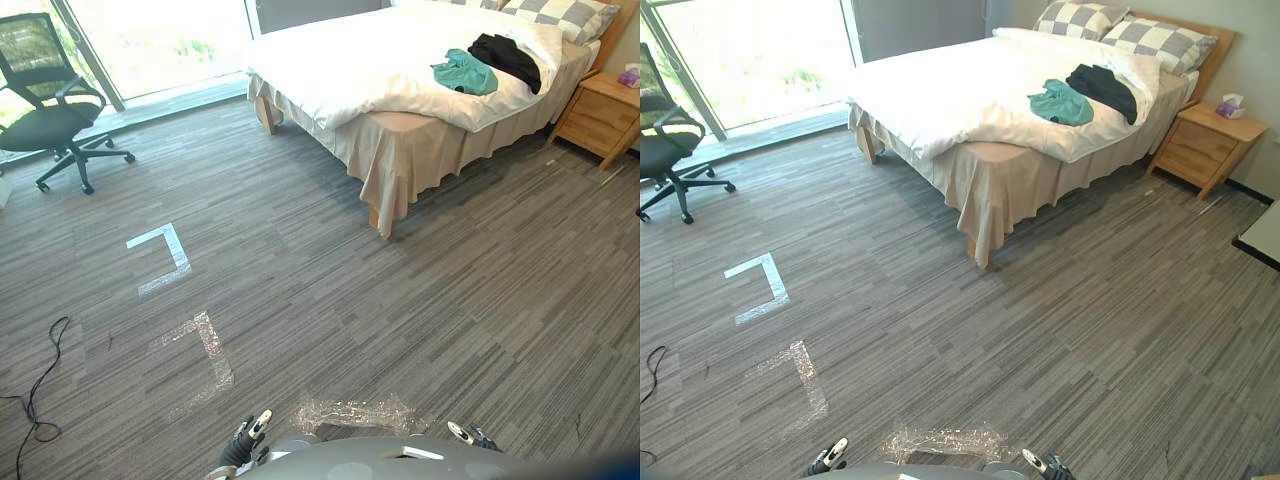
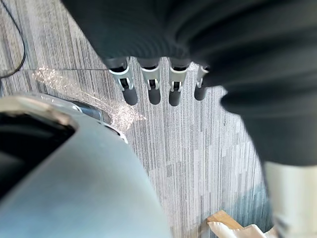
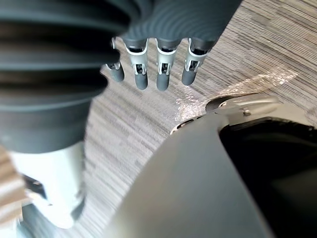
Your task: Tidy the bed and pick cloth on bed and put in laundry
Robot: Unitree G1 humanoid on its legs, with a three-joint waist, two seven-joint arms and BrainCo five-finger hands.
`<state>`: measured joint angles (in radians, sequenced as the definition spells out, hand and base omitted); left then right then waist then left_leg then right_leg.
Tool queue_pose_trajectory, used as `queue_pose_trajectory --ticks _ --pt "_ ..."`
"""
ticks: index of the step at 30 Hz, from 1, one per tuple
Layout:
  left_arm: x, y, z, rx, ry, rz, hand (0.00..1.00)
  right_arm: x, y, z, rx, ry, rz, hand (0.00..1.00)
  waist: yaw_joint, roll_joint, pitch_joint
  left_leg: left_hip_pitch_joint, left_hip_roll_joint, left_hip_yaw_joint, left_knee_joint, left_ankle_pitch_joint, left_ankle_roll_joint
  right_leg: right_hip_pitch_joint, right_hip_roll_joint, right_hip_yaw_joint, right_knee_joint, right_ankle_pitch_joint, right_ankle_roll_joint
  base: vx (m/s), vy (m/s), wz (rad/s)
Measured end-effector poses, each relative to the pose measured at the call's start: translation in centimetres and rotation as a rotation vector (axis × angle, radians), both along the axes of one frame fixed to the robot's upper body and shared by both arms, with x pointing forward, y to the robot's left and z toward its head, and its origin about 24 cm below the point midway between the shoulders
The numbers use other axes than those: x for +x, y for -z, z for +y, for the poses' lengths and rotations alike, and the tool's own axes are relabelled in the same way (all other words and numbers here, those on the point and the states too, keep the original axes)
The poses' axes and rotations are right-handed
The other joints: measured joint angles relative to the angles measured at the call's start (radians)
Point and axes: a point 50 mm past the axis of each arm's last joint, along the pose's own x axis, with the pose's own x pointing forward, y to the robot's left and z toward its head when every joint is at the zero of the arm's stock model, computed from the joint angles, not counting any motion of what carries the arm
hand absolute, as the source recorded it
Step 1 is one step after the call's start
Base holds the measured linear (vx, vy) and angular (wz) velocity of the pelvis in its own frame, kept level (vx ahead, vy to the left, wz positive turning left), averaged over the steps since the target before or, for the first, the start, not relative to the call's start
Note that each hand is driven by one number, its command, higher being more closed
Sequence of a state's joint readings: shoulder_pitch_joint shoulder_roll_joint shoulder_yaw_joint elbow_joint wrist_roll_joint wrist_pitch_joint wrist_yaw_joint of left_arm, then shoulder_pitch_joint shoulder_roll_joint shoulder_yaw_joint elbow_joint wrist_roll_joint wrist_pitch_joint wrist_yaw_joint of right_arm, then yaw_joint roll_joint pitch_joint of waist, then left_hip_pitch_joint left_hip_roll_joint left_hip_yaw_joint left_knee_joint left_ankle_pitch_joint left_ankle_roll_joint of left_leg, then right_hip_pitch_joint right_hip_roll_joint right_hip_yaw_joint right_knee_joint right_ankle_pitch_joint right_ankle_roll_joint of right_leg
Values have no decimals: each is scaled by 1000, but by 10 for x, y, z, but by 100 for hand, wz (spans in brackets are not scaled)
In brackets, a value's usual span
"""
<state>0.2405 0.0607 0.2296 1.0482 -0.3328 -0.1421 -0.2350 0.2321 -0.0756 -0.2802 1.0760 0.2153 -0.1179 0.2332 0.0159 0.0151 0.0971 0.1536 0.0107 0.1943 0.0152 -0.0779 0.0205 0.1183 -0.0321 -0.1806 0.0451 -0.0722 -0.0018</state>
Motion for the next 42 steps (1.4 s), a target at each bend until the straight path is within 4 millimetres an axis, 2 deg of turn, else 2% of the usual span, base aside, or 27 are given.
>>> queue_pose_trajectory --ticks 4,5,12,25,27,28,29,30,31,32,34,35,36,37,38,39,40,42 --pt "-4 2 -2 -10 6 23 0 -2 1 -1 1 25 7 0 1 1 0 47 -4 14 -35 0 -4 52 5 0 -49 11 8 117 28 -7" --pt "0 2 -2 -4 29 18 0 -1 0 -1 1 31 3 0 0 8 4 57 -4 15 -40 -1 -6 61 6 0 -57 13 12 93 25 -3" --pt "4 2 -3 23 121 38 0 1 0 -1 0 41 -3 0 1 0 13 76 -3 22 -50 -16 -30 79 9 2 -73 10 26 20 1 -4" --pt "8 4 -2 34 207 132 0 -1 -2 -1 -32 102 -28 0 0 -1 15 73 21 95 -60 -21 -36 45 36 59 -76 15 12 -19 -32 -16" --pt "10 4 0 44 226 135 0 4 -2 1 -28 114 -43 0 0 -8 24 70 30 123 -48 -31 -44 13 39 78 -25 -10 -4 -4 -41 -39" --pt "11 3 3 52 228 135 0 7 -3 3 -27 126 -56 0 -1 -12 40 64 39 147 -23 -46 -42 -35 33 70 67 -73 -4 -20 -45 -56" --pt "13 2 8 65 231 136 0 8 -3 6 -24 139 -61 0 -4 -23 52 53 42 183 7 -63 -38 -94 -10 -4 187 -144 -9 -30 -42 -62" --pt "13 2 11 73 232 141 0 8 -2 9 -19 150 -61 0 -3 -34 57 52 43 201 19 -71 -39 -114 -37 -47 237 -160 0 -18 -44 -83" --pt "11 1 18 91 241 160 0 9 -2 11 -18 164 -57 0 -3 -55 68 53 52 242 43 -89 -48 -147 -79 -119 305 -185 -1 25 -71 -104" --pt "11 1 22 109 246 169 0 11 -1 15 -9 168 -57 0 -2 -72 79 50 72 288 77 -110 -64 -172 -97 -174 338 -191 -6 57 -90 -111" --pt "15 1 24 118 266 178 0 17 -1 19 -2 148 -64 0 -5 -77 94 26 117 343 147 -133 -87 -212 -83 -208 363 -165 -14 101 -141 -106" --pt "20 0 23 121 294 174 0 27 -3 17 -13 127 -81 0 -16 -67 108 1 149 367 178 -138 -95 -235 -65 -217 378 -144 -5 67 -160 -86" --pt "25 0 23 126 306 166 0 31 -4 15 -21 116 -88 0 -22 -68 119 -3 161 376 184 -139 -96 -248 -60 -222 388 -134 -5 14 -144 -59" --pt "38 -2 21 133 315 136 0 37 -7 10 -45 95 -106 0 -39 -41 151 -16 190 376 190 -143 -102 -297 -53 -228 453 -112 30 8 -147 -38" --pt "56 -5 16 140 327 92 0 48 -11 2 -70 83 -140 0 -49 -16 184 -24 218 382 191 -150 -110 -355 -49 -231 478 -156 13 45 -246 -41" --pt "75 -10 14 162 329 43 0 59 -14 0 -81 78 -163 0 -52 -5 236 -32 254 387 204 -157 -126 -410 -55 -194 424 -149 18 44 -198 -32" --pt "77 -10 14 164 328 37 0 60 -14 0 -83 78 -167 0 -52 1 243 -32 260 390 206 -159 -133 -425 -59 -184 418 -141 24 88 -245 -46" --pt "81 -12 17 181 326 27 0 60 -16 0 -87 83 -184 0 -61 -13 260 8 303 410 224 -191 -184 -505 -91 -98 361 -56 47 197 -294 -43"
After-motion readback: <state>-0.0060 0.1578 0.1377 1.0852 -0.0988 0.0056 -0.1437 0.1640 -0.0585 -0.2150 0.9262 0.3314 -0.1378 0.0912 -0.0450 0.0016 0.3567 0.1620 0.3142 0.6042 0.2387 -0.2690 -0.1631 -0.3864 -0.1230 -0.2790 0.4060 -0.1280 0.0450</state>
